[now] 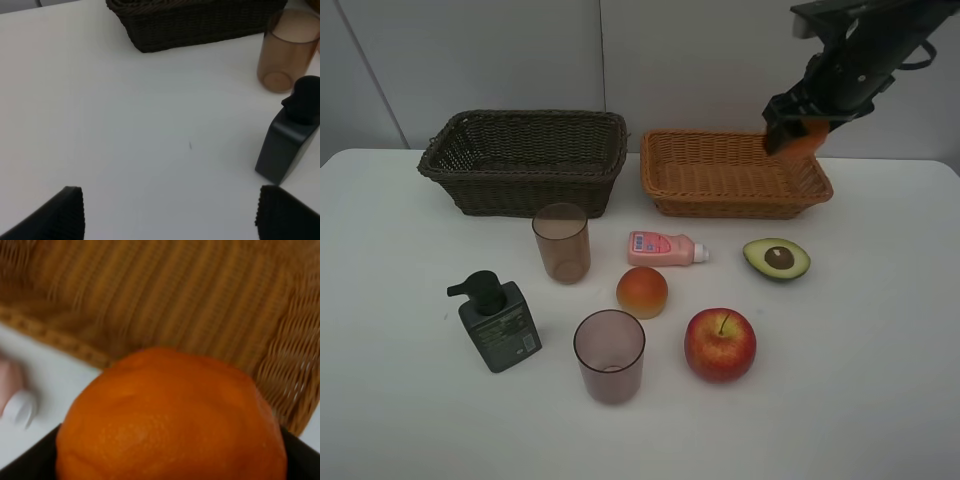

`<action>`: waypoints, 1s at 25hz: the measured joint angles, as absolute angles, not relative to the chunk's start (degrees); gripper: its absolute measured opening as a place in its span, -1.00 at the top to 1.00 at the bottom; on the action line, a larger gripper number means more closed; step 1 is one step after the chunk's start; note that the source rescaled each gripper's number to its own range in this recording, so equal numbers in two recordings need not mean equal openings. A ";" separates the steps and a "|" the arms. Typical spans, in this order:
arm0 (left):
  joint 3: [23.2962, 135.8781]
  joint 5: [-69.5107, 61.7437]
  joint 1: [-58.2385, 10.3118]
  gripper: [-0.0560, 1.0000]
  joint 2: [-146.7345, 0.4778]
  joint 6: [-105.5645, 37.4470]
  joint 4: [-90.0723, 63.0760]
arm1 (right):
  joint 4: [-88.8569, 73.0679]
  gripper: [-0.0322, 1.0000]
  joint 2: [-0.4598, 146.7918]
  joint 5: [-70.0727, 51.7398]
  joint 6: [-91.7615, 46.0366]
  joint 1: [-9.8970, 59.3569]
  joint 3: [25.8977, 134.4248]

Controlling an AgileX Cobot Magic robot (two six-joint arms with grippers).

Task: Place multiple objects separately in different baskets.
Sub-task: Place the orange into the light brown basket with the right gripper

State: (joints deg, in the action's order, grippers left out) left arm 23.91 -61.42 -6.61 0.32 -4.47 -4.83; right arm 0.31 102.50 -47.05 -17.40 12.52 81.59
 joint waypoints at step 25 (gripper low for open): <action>23.91 -61.42 -6.61 -0.86 0.32 -4.47 -4.83 | 0.52 0.35 120.42 -27.17 -17.40 10.33 86.15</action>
